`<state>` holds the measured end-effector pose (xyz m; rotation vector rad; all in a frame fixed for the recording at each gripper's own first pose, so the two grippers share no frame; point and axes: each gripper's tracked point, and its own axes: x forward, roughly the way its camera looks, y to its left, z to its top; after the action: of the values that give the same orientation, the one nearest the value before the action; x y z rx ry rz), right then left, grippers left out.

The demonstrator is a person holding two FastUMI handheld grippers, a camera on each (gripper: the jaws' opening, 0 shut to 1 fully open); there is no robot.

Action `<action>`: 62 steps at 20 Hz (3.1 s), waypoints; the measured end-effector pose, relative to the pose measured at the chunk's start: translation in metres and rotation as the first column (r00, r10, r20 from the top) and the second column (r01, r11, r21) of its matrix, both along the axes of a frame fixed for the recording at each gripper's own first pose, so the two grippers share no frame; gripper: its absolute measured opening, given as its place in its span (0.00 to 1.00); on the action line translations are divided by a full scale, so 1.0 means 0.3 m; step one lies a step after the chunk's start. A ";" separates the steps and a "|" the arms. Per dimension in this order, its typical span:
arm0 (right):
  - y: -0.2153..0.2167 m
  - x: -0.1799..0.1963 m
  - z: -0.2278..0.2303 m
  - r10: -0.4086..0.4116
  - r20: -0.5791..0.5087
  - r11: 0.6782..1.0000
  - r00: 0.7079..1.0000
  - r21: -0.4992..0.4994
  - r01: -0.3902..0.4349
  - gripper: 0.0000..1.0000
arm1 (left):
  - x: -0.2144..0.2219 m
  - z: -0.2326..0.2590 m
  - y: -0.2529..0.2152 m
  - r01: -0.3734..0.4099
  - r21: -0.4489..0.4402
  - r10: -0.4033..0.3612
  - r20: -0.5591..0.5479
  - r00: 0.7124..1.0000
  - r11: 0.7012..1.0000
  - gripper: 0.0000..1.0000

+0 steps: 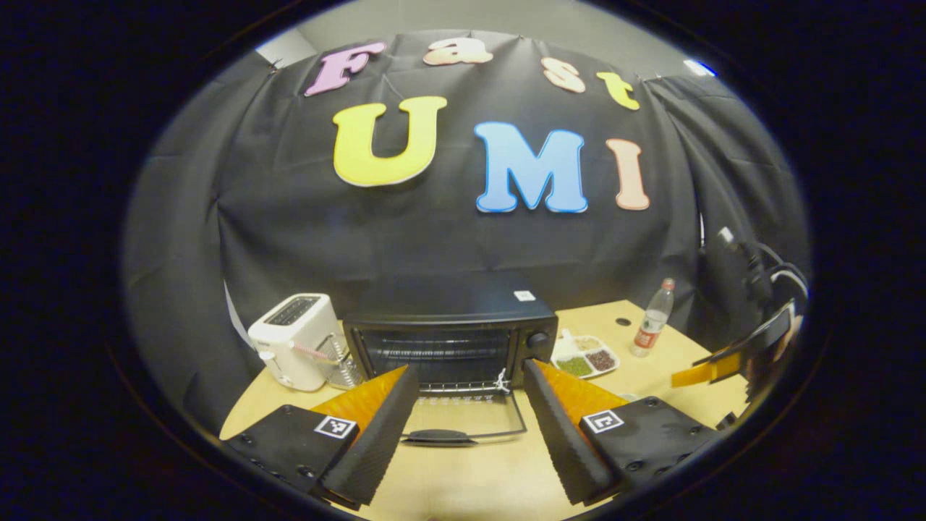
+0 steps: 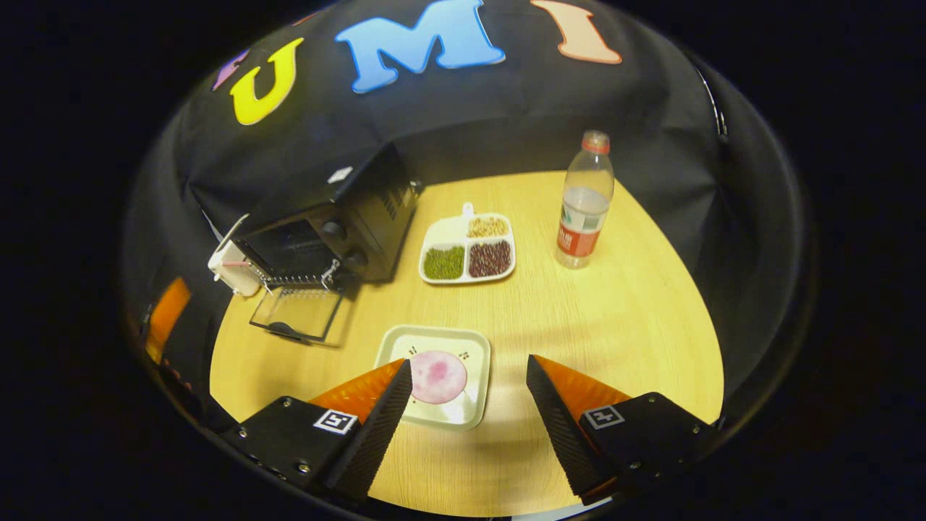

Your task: Open the electric oven with the left hand, put the food in, and close the electric oven.

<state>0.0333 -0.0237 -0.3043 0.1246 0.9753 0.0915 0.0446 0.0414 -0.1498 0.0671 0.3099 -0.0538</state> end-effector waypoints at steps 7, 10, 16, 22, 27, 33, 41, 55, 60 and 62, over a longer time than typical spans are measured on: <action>-0.084 0.019 -0.256 -0.052 -0.239 0.995 0.970 -0.095 0.030 0.98 | -0.123 0.023 0.086 -0.019 0.048 0.019 0.001 1.000 0.999 0.95; -0.111 0.014 -0.307 -0.055 -0.288 0.985 0.956 -0.170 0.006 0.98 | -0.158 0.005 0.132 -0.051 0.037 0.051 -0.017 0.999 0.998 1.00; -0.072 0.034 -0.315 -0.013 -0.299 0.986 0.954 -0.163 -0.038 0.87 | -0.173 -0.010 0.165 -0.075 0.023 0.075 -0.033 0.997 0.997 1.00; -0.009 0.023 -0.360 0.009 -0.348 0.999 0.937 -0.042 -0.025 0.00 | -0.160 0.024 0.123 -0.050 0.018 0.050 -0.009 0.999 0.999 0.98; 0.117 -0.032 -0.312 -0.049 -0.438 0.923 0.898 0.324 0.208 0.01 | -0.173 0.030 0.135 -0.062 0.008 0.062 -0.010 0.998 0.998 1.00; 0.197 -0.049 -0.287 -0.119 -0.423 0.695 0.898 0.611 0.380 0.01 | -0.187 0.026 0.166 -0.081 0.008 0.081 -0.025 0.996 0.997 1.00; 0.245 -0.084 -0.207 -0.169 -0.349 0.669 0.922 0.646 0.368 0.01 | -0.174 0.092 0.178 -0.086 -0.006 0.086 0.018 0.996 0.996 0.98; 0.950 0.158 0.056 -0.313 -0.267 0.573 0.912 0.713 0.405 0.01 | -0.288 0.222 0.392 -0.115 -0.032 0.118 0.120 0.986 0.993 1.00; 1.085 0.350 -0.004 -0.504 -0.347 0.399 0.791 0.719 0.569 0.01 | -0.375 0.196 0.547 -0.191 -0.054 0.195 0.104 0.975 0.980 1.00; 1.101 0.427 -0.038 -0.576 -0.358 0.339 0.735 0.714 0.613 0.01 | -0.403 0.193 0.609 -0.234 -0.060 0.239 0.097 0.966 0.970 0.92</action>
<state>0.1613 0.3066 -0.3156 1.3637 0.8016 -0.1714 -0.0763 0.2239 -0.0921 -0.0157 0.2104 0.1786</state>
